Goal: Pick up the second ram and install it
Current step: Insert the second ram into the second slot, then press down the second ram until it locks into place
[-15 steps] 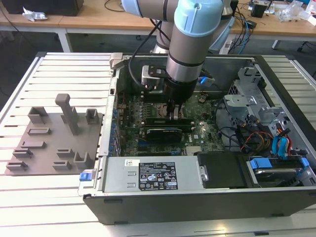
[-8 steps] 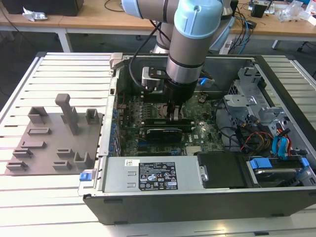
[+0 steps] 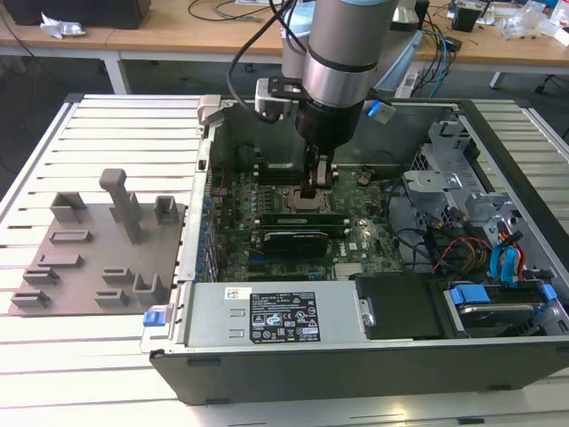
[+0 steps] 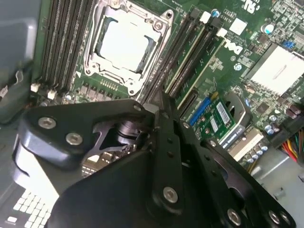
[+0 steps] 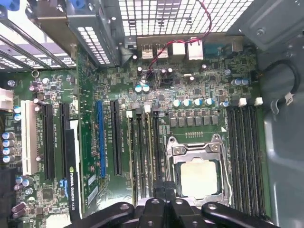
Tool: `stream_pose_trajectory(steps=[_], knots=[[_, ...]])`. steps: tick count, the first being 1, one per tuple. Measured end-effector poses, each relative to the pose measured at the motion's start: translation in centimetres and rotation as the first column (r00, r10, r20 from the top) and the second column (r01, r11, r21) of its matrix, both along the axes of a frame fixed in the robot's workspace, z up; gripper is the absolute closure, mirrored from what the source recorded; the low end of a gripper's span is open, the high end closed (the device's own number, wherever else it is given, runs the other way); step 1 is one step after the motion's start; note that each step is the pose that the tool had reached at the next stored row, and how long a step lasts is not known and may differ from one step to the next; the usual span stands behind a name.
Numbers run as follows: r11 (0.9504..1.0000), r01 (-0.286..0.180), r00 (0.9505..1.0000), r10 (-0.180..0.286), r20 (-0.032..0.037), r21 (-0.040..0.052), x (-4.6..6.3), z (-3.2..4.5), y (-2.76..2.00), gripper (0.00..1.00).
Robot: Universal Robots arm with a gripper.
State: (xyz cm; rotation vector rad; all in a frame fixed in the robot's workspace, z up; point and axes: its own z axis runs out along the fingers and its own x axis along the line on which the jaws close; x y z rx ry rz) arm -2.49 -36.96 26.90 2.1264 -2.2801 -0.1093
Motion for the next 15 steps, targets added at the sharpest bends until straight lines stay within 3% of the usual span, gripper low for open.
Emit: stream_pose_trajectory(steps=[7, 10, 15], knots=[[1.0000, 0.000, 1.0000, 0.000, -0.0007, -0.0003, 0.3, -0.02, -0.01, 0.90], [1.0000, 0.000, 1.0000, 0.000, -0.0065, -0.0001, 3.1, -0.95, 0.00, 0.90], [1.0000, 0.000, 1.0000, 0.000, -0.0070, -0.0005, 5.3, -3.19, -0.06, 0.90]])
